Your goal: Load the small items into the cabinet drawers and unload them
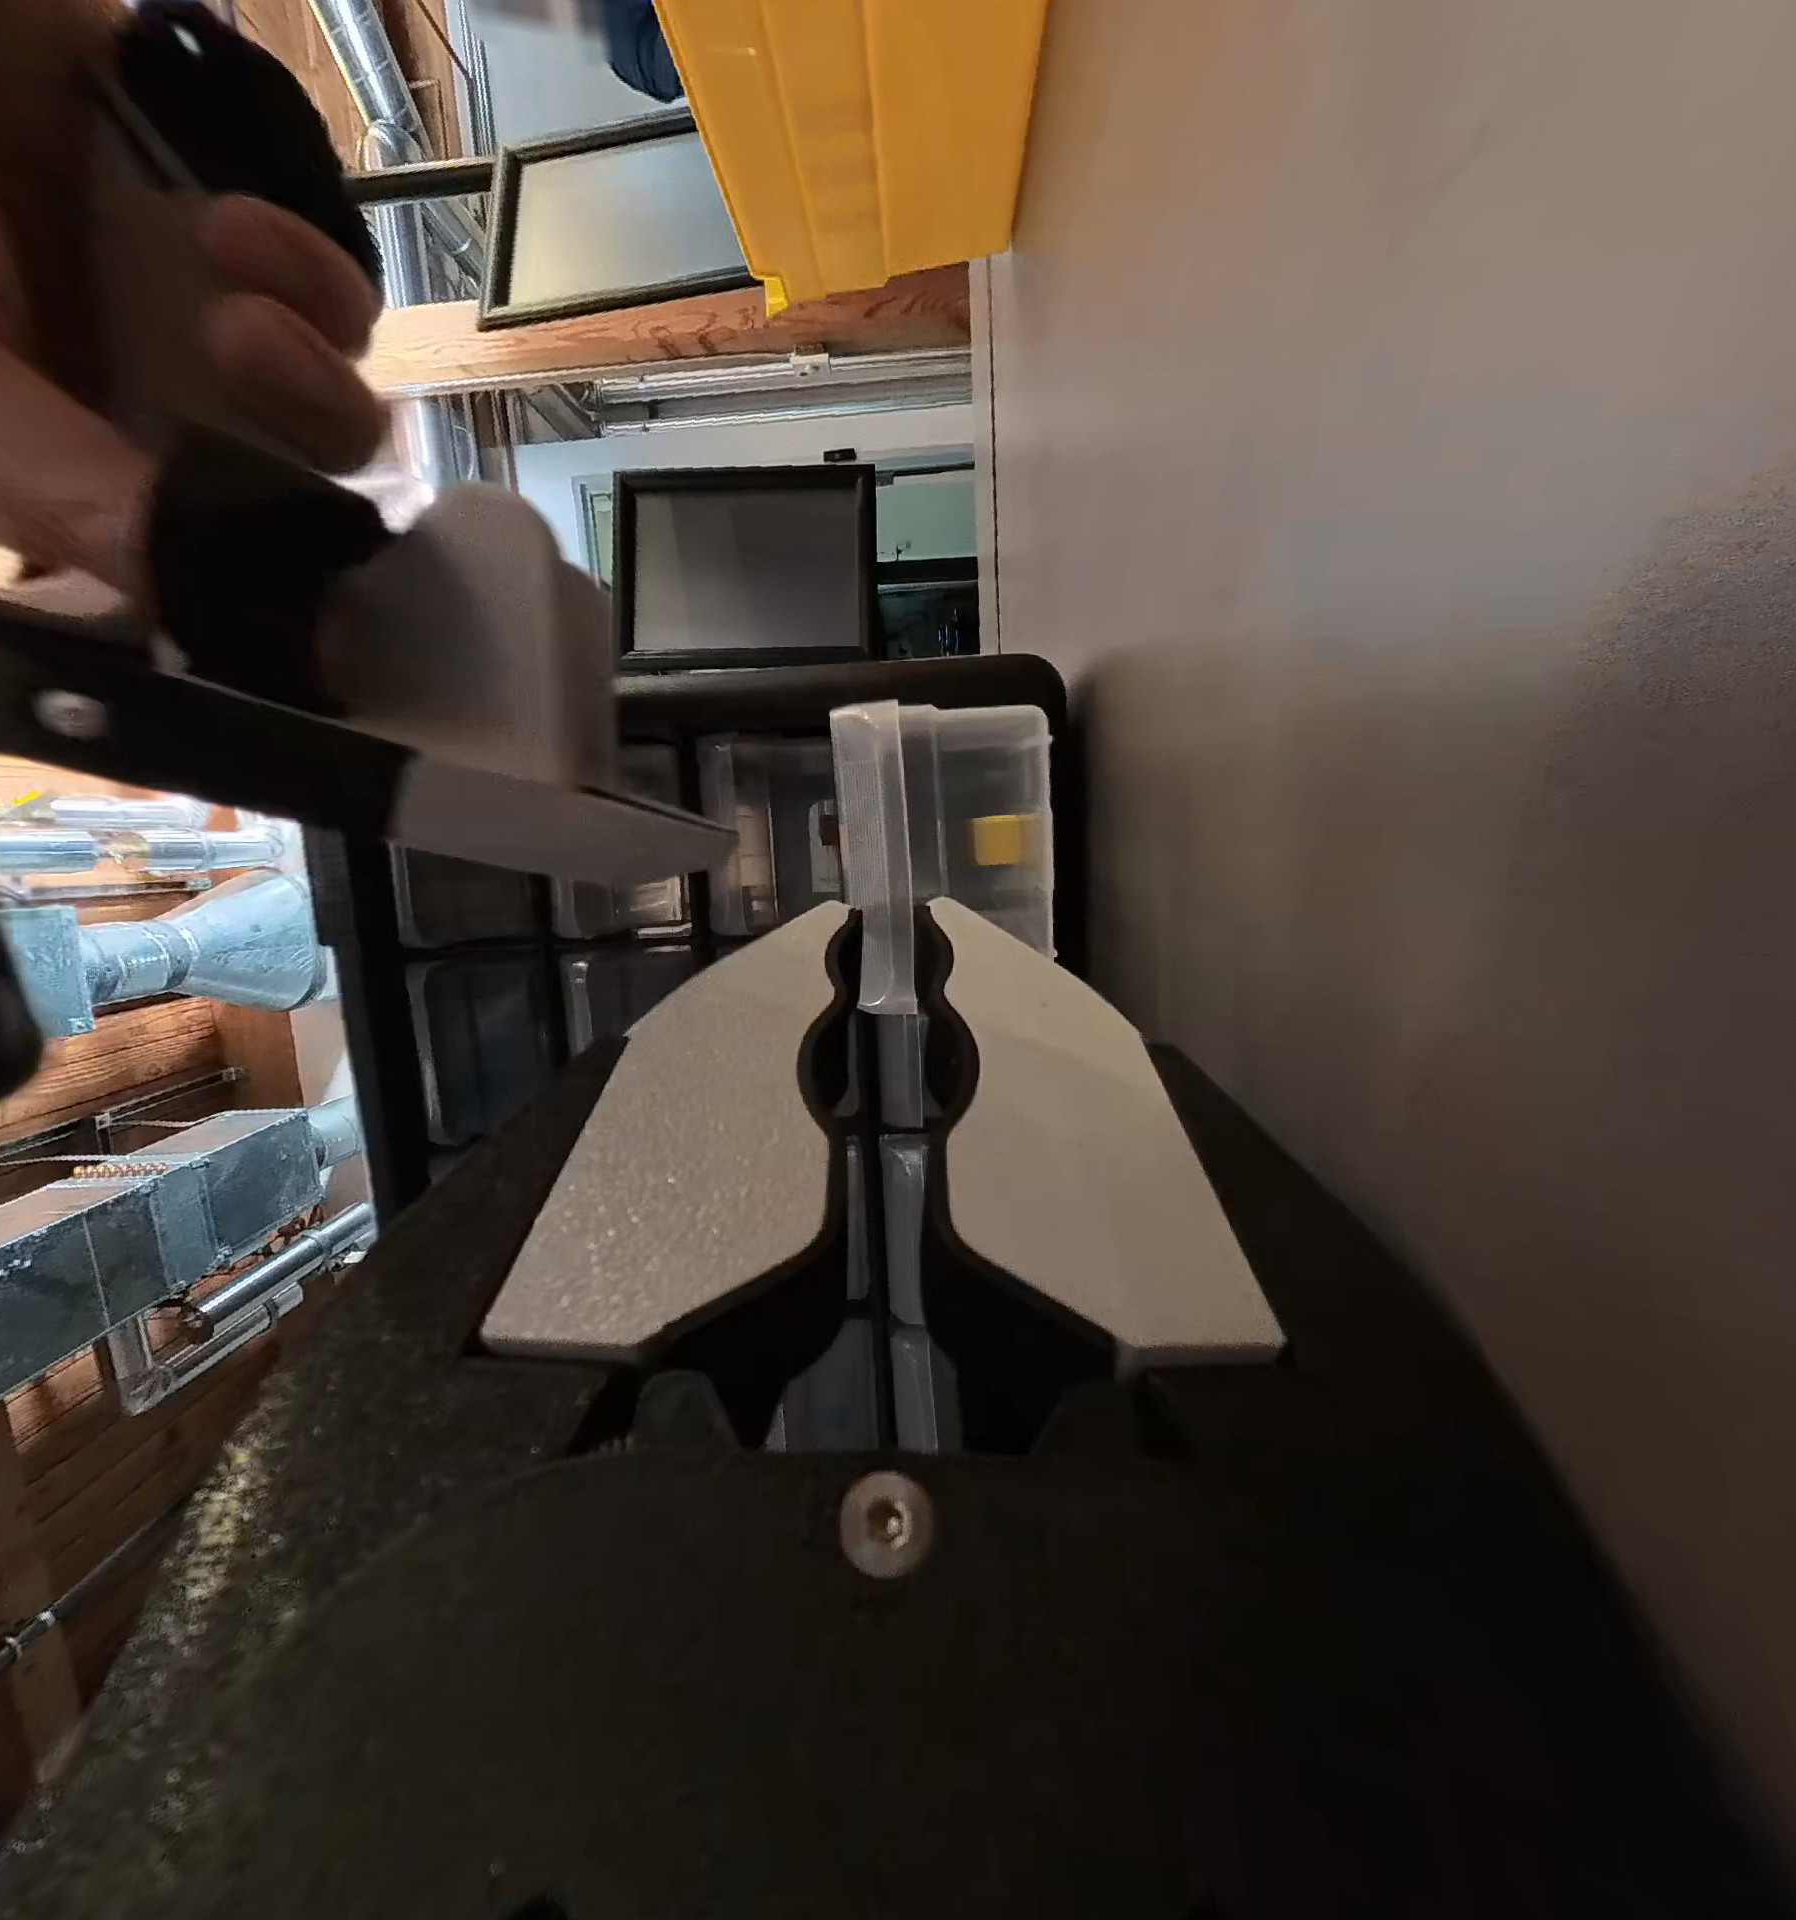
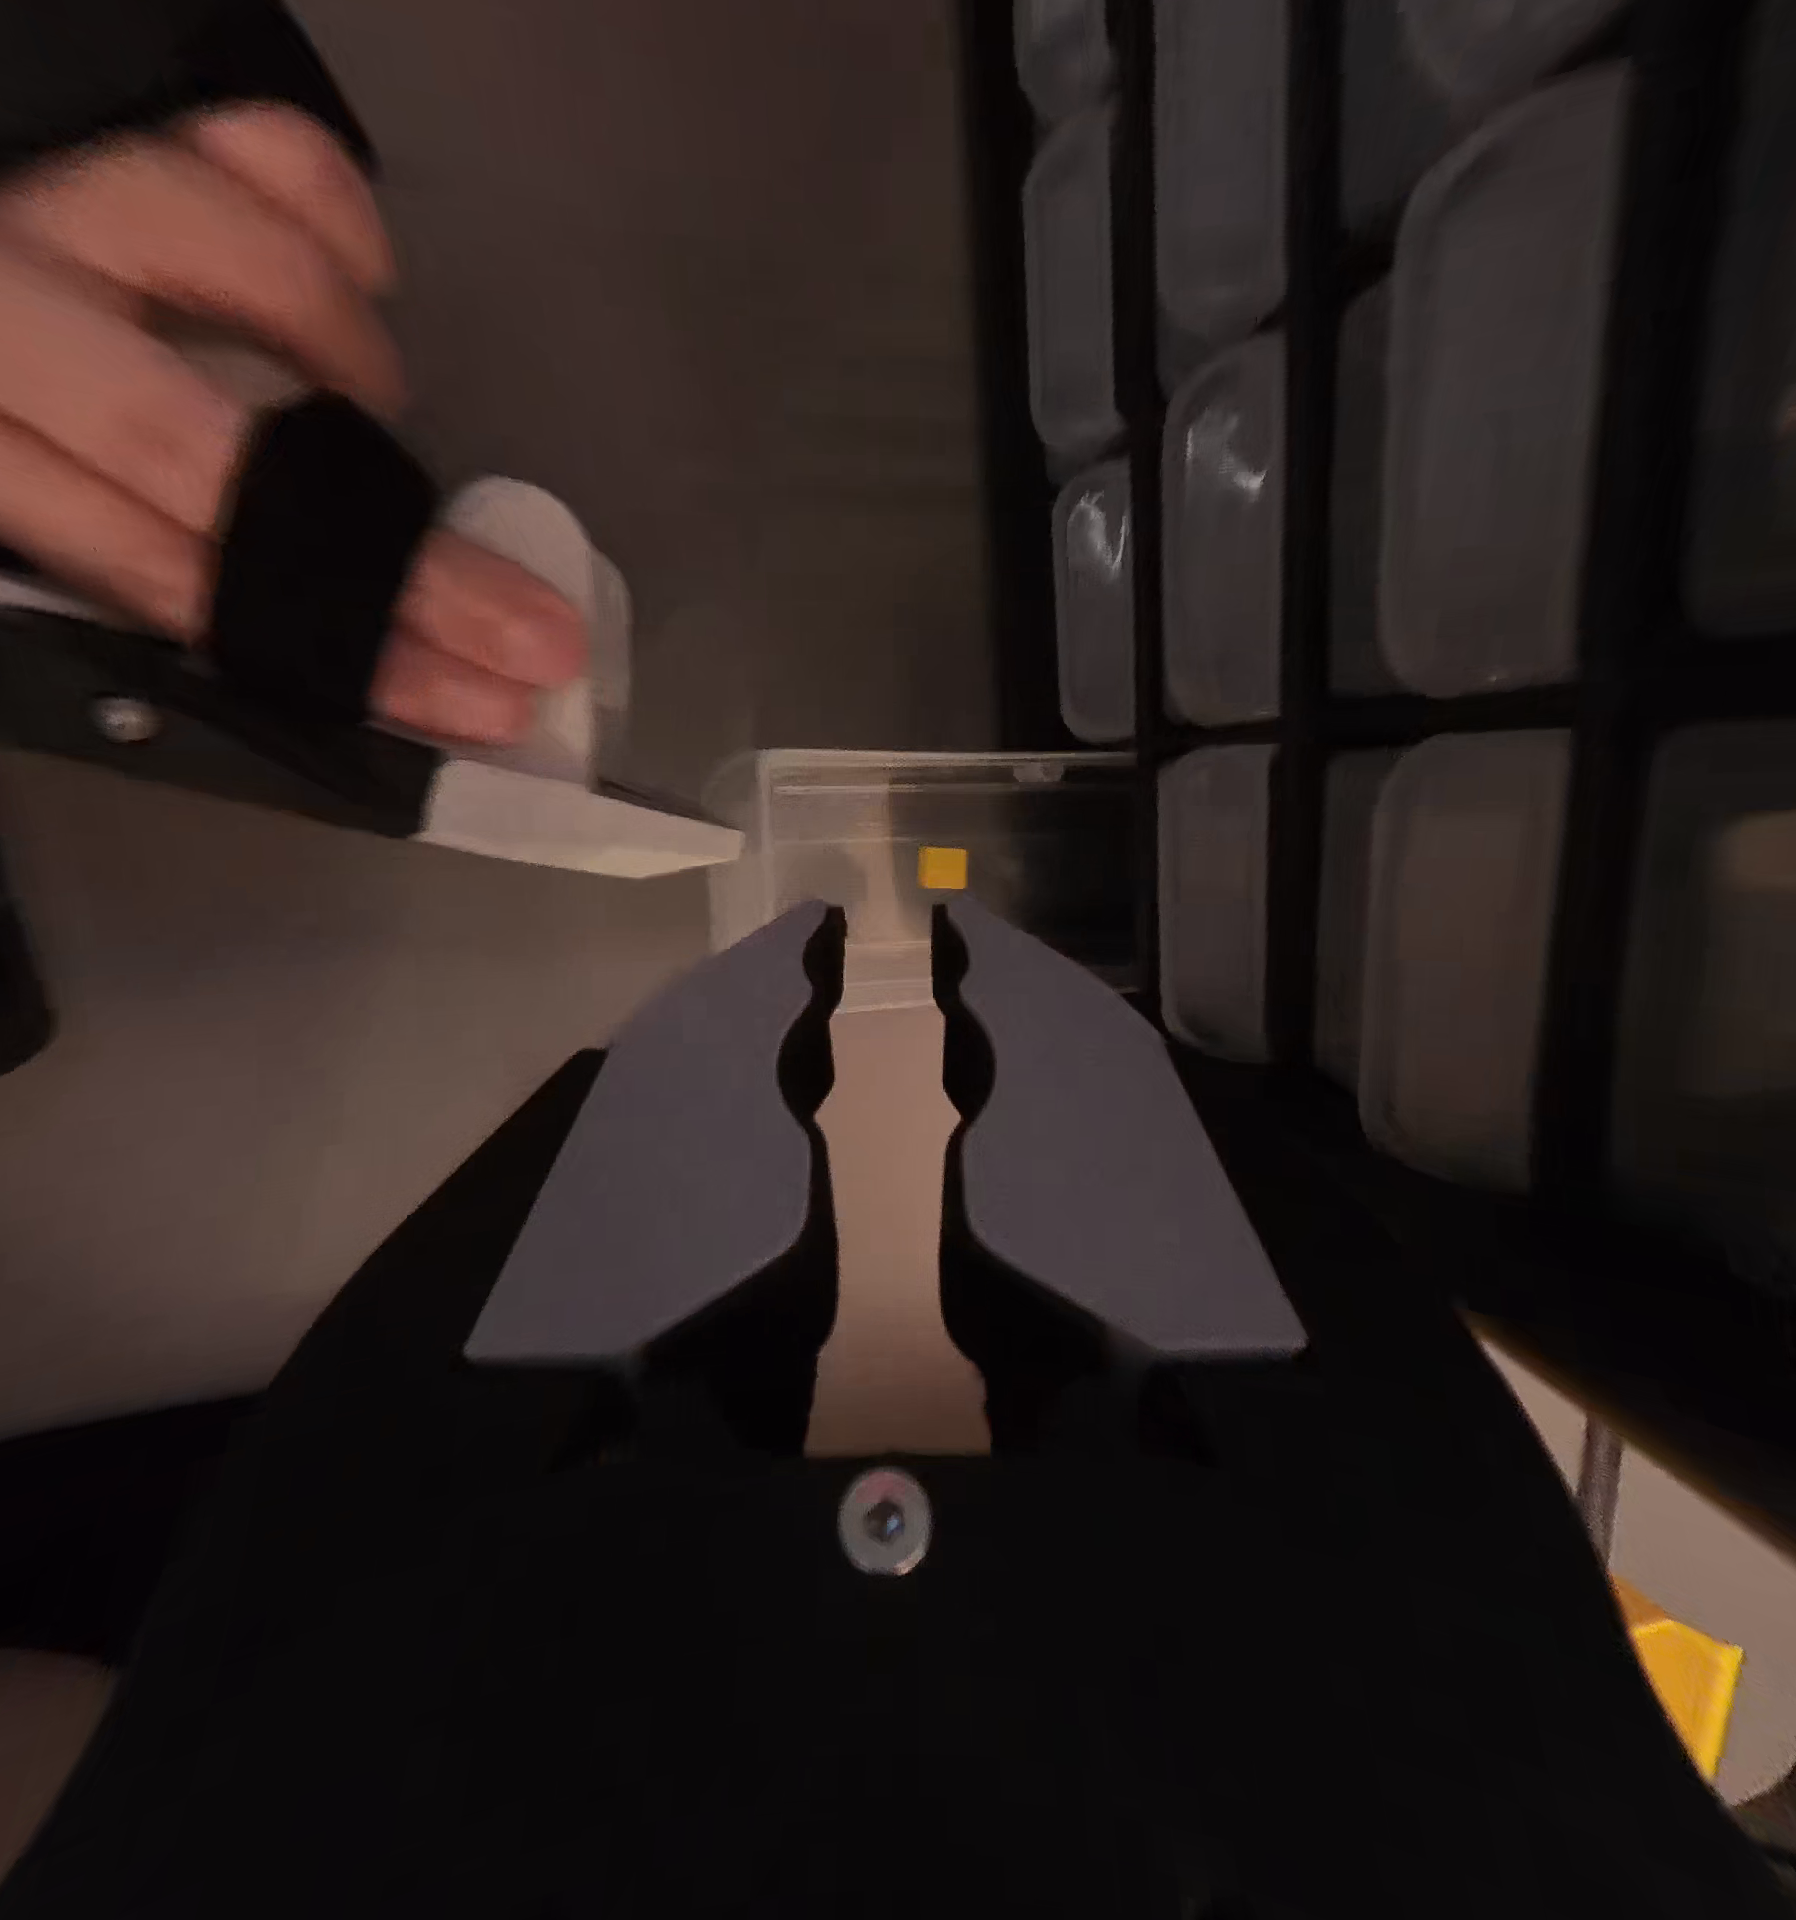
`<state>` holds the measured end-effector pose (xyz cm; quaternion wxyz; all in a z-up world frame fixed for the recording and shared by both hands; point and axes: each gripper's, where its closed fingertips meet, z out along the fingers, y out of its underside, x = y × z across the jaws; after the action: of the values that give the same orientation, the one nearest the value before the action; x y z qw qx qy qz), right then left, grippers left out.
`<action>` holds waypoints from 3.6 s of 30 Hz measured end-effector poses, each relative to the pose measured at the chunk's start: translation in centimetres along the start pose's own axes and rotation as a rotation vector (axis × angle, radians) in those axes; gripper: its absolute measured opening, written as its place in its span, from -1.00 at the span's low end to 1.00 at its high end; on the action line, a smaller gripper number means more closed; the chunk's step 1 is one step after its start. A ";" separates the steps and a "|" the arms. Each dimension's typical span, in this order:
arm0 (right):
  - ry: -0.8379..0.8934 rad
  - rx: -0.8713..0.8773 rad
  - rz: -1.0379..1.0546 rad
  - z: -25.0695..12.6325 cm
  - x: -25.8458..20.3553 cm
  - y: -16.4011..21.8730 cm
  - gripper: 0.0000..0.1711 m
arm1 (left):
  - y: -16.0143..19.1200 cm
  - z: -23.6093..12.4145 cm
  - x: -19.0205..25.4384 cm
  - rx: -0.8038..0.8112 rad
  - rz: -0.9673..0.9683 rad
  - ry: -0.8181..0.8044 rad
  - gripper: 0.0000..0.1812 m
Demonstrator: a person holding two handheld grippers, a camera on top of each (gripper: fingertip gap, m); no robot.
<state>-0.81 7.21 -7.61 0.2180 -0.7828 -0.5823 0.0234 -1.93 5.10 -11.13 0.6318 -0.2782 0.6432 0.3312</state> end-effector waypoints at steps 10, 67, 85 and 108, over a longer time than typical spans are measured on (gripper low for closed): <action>-0.073 -0.155 0.010 5.1 -0.4 1.6 -0.78 | -0.4 -1.2 0.2 0.012 -0.013 0.018 -0.90; 0.099 -0.069 0.556 -9.9 2.4 16.1 -0.86 | 0.3 1.2 0.1 -0.046 -0.058 0.040 -0.90; 0.006 -0.363 1.031 -4.9 1.9 30.5 -0.86 | 2.2 5.9 0.2 -0.119 -0.022 0.028 -0.90; 0.171 -0.286 1.080 -8.4 4.5 28.8 -0.69 | 2.8 8.1 0.2 -0.132 -0.003 0.015 -0.90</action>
<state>28.99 2.16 -9.66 0.1135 -0.9905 -0.0768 -0.0111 1.00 13.18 -11.03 0.6078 -0.3227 0.6243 0.3697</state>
